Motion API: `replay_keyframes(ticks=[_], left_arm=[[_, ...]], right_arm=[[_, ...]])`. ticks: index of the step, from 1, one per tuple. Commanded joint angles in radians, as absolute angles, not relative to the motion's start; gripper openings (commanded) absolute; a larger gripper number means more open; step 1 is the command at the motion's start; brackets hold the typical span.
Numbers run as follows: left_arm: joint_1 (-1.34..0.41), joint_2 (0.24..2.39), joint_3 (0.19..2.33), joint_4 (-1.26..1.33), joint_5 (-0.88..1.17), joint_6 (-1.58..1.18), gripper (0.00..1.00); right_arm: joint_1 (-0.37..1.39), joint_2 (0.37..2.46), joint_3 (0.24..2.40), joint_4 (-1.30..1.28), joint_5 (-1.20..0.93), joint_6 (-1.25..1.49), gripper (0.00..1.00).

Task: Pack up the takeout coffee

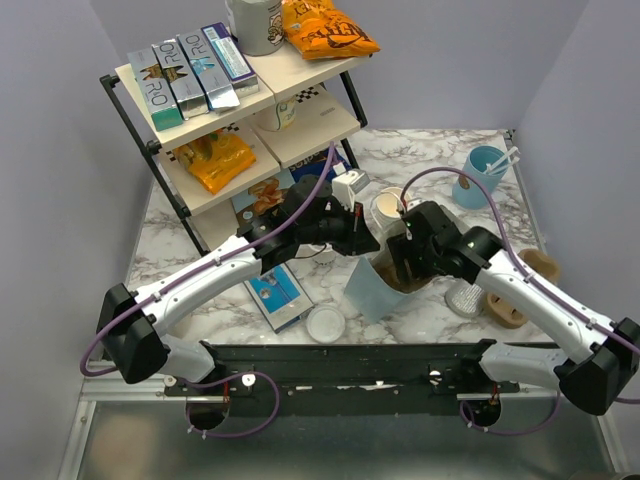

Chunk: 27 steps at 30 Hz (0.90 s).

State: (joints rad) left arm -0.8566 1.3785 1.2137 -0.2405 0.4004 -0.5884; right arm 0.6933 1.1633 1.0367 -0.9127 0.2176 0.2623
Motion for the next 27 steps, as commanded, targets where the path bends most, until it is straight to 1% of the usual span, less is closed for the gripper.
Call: replay_keyframes(ticks=[1,6,9,11,13,17,19,20,23,27], left_arm=[[-0.859,1.381,1.213,-0.179,0.437,-0.612,0.00],[-0.859,1.376,1.206,-0.181,0.420,-0.620,0.00],[-0.859,1.374,1.200,-0.178,0.422,-0.632,0.00],[-0.859,1.374,1.198,-0.175,0.422,-0.638,0.00],[-0.859,1.373,1.195,-0.175,0.416,-0.649,0.00],[-0.859,1.371,1.190,-0.169,0.413,-0.670,0.00],[-0.859,1.367,1.187,-0.160,0.411,-0.683,0.00],[-0.859,1.364,1.186,-0.155,0.413,-0.687,0.00],[-0.859,1.364,1.166,-0.111,0.449,-0.713,0.00],[-0.859,1.384,1.161,-0.095,0.479,-0.726,0.00]], right_arm=[[0.693,1.123,1.144,-0.986,0.221,0.239,0.86],[0.692,1.066,1.218,-0.963,0.160,0.236,0.94],[0.693,1.037,1.221,-0.946,0.104,0.250,0.94],[0.692,1.032,1.195,-0.950,0.084,0.268,0.94],[0.693,1.032,1.163,-0.954,0.080,0.299,0.91],[0.693,1.034,1.042,-0.933,0.075,0.365,0.88],[0.695,1.037,1.008,-0.919,0.101,0.411,0.83],[0.692,1.037,0.988,-0.905,0.133,0.422,0.83],[0.693,1.052,0.914,-0.821,0.193,0.466,0.83],[0.692,1.091,0.841,-0.669,0.175,0.479,0.83]])
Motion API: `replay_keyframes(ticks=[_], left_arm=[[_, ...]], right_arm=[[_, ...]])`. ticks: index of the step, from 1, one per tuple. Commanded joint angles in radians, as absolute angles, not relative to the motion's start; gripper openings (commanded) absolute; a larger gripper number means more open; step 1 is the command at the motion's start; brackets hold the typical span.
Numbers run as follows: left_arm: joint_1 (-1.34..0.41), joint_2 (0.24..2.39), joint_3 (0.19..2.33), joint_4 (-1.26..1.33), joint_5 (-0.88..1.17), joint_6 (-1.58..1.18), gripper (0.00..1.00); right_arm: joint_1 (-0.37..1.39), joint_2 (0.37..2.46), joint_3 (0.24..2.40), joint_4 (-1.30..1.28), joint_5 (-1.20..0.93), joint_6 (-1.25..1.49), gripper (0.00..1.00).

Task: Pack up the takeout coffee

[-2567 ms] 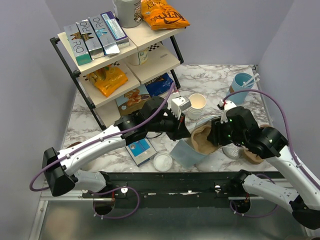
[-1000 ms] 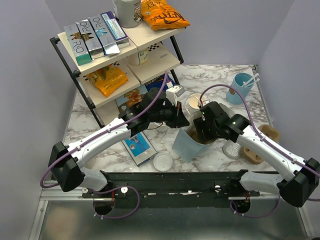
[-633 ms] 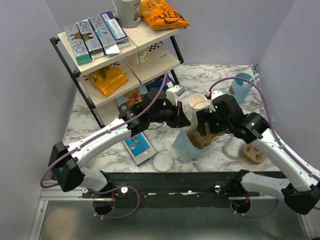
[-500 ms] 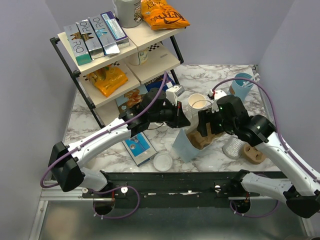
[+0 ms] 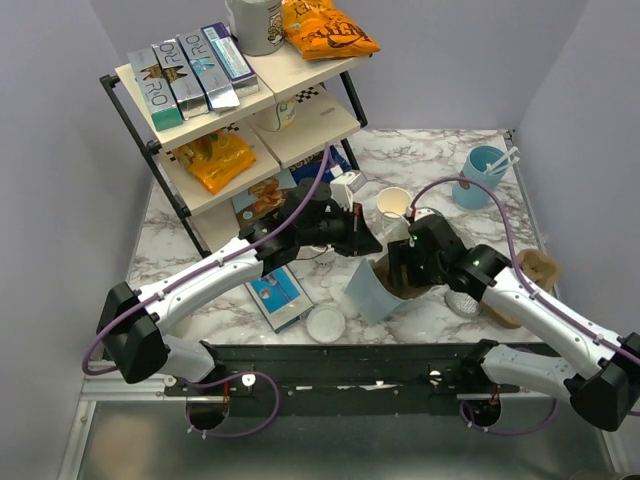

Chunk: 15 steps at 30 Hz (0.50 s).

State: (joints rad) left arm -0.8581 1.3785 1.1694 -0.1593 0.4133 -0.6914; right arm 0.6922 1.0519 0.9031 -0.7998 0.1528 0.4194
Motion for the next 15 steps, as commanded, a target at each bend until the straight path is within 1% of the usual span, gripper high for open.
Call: replay_keyframes(ticks=[1,5,8,11,13,15], left_arm=[[-0.859,1.385,1.161,-0.094,0.485,-0.726,0.00],[-0.859,1.382,1.155,-0.081,0.499,-0.735,0.00],[-0.859,1.371,1.152,-0.090,0.470,-0.733,0.00],[-0.859,1.368,1.150,-0.109,0.437,-0.732,0.00],[-0.859,1.371,1.149,-0.110,0.434,-0.732,0.00],[-0.859,1.371,1.144,-0.106,0.434,-0.735,0.00]], right_arm=[[0.692,1.120,0.836,-0.646,0.167,0.483,0.84],[0.692,1.182,0.848,-0.655,0.152,0.488,0.84],[0.692,1.183,0.894,-0.730,0.153,0.479,0.85],[0.692,1.125,0.939,-0.788,0.181,0.454,0.90],[0.692,1.045,0.986,-0.795,0.176,0.436,0.98],[0.692,0.979,1.023,-0.784,0.150,0.411,1.00]])
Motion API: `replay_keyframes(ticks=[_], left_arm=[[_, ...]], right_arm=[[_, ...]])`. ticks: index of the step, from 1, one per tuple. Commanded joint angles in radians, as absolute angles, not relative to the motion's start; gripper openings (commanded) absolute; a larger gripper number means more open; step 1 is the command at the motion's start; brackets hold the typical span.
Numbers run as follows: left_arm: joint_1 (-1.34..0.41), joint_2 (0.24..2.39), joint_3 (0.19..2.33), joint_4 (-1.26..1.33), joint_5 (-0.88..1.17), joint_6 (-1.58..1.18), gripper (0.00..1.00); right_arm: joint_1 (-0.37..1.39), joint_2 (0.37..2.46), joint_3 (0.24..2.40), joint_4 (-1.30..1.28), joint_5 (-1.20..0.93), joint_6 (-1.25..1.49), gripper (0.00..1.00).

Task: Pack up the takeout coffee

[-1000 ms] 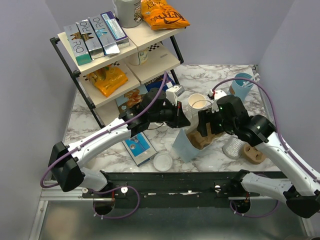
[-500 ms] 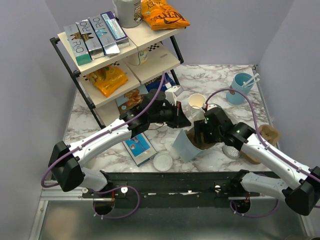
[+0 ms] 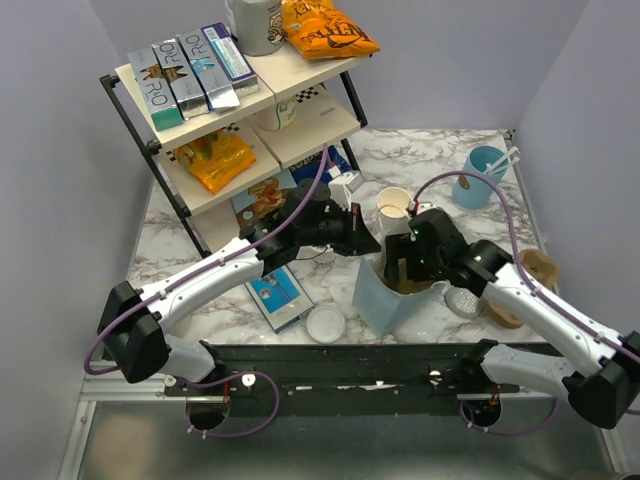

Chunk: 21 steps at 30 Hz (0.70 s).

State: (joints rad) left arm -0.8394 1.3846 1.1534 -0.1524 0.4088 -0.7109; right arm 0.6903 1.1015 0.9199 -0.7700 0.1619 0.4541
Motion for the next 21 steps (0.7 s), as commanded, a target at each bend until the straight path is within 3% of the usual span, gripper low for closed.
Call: replay_keyframes(ticks=[1,10,21], left_arm=[[-0.859,1.371,1.143,-0.104,0.433,-0.736,0.00],[-0.859,1.359,1.127,-0.098,0.407,-0.741,0.00],[-0.859,1.359,1.131,-0.106,0.396,-0.735,0.00]], right_arm=[[0.692,0.963,1.029,-0.766,0.146,0.405,1.00],[0.692,0.946,0.993,-0.759,0.109,0.428,0.99],[0.692,1.139,0.787,-0.641,0.172,0.517,1.00]])
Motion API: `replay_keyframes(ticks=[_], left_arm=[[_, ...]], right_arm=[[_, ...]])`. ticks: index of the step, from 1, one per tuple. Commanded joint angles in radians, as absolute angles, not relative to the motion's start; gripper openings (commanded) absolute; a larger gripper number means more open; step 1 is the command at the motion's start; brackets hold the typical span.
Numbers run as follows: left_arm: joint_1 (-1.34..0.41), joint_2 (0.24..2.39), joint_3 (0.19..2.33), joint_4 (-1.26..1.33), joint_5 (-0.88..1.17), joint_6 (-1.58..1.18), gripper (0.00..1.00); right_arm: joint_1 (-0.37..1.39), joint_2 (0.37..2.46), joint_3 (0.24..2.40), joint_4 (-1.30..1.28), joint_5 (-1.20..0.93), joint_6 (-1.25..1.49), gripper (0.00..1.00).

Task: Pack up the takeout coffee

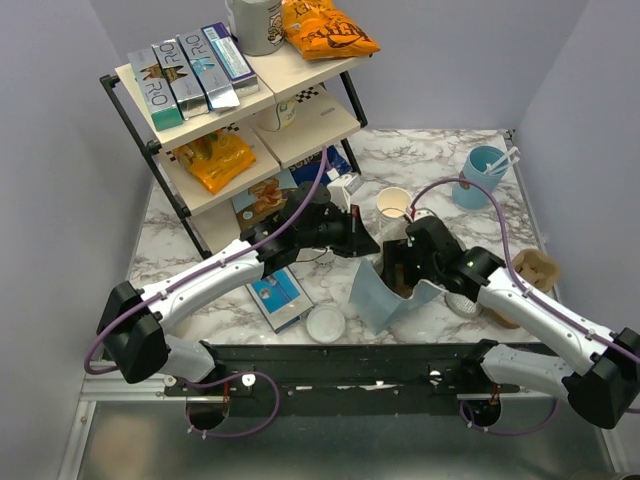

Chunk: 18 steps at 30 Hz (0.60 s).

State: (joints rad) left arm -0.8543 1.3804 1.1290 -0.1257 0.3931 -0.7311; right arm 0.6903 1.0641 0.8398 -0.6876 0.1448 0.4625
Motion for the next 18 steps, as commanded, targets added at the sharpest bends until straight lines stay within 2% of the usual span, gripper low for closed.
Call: replay_keyframes(ticks=[1,7,18], left_arm=[[-0.859,1.361,1.135,-0.109,0.394,-0.735,0.00],[-0.859,1.365,1.134,-0.117,0.383,-0.738,0.00],[-0.861,1.350,1.114,-0.124,0.310,-0.739,0.00]], right_arm=[[0.692,1.147,0.782,-0.632,0.167,0.520,1.00],[0.692,1.112,0.846,-0.638,0.161,0.497,1.00],[0.693,0.861,1.061,-0.658,0.121,0.406,1.00]])
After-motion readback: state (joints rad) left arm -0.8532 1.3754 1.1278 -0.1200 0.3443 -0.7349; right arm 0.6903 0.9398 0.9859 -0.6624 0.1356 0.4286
